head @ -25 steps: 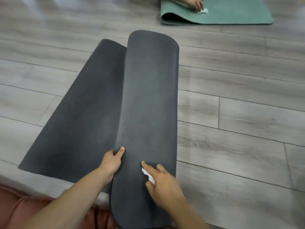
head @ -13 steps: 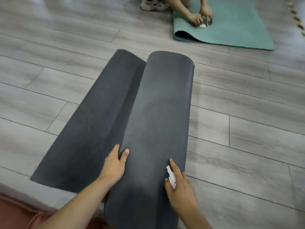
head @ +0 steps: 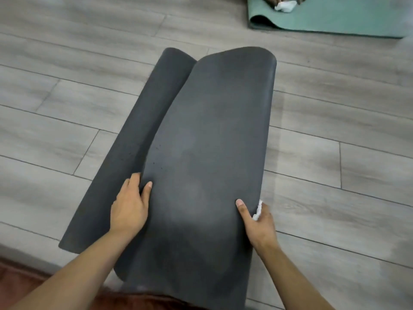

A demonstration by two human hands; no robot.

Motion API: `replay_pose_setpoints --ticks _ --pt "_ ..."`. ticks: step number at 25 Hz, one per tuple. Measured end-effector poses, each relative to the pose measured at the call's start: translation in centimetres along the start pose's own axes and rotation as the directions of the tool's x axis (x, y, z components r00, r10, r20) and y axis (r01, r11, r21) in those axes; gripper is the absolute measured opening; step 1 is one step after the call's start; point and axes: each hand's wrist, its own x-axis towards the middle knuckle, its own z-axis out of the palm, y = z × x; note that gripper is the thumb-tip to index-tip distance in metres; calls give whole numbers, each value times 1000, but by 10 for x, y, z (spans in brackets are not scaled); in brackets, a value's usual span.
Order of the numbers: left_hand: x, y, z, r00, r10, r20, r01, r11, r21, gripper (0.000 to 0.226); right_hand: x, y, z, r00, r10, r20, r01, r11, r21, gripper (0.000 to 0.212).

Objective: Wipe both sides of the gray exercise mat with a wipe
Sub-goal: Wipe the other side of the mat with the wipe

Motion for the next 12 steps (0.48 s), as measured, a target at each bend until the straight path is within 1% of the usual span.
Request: replay_pose_setpoints --ticks 2,3,4,5,6,7,8,9,10,11,12 --pt "7 -10 -2 999 -32 -7 33 997 63 43 -9 -14 16 990 -57 -128 45 994 -97 75" --pt "10 -15 -4 999 -50 -11 51 996 79 43 -13 -24 22 978 -105 -182 77 985 -157 70" --pt "13 -21 -7 997 -71 -26 73 994 85 41 -19 -30 26 966 -159 -203 120 974 -190 63" --pt "19 -29 -10 995 -83 -61 89 991 101 40 -24 -35 28 954 -234 -186 200 962 -186 55" --pt "27 -39 -13 991 -90 -102 105 984 147 40 -27 -39 25 946 -288 -146 275 956 -102 46" --pt "35 -49 -15 987 -106 -119 129 970 207 40 -27 -40 21 947 -296 -126 303 952 45 37" --pt "44 -58 -18 985 -132 -112 156 957 246 41 -17 -34 20 955 -257 -150 283 940 192 33" --pt "53 -66 -20 982 -175 -72 188 950 249 43 -6 -27 20 975 -161 -154 201 933 297 32" --pt "61 -72 -19 975 -220 -15 218 950 221 43 5 -18 23 992 -59 -111 89 952 293 31" --pt "67 -75 -15 966 -256 42 244 950 193 43 10 -13 30 999 37 0 -35 957 288 30" --pt "70 -77 -10 960 -271 76 254 951 177 41 13 -5 42 985 109 135 -144 945 293 33"
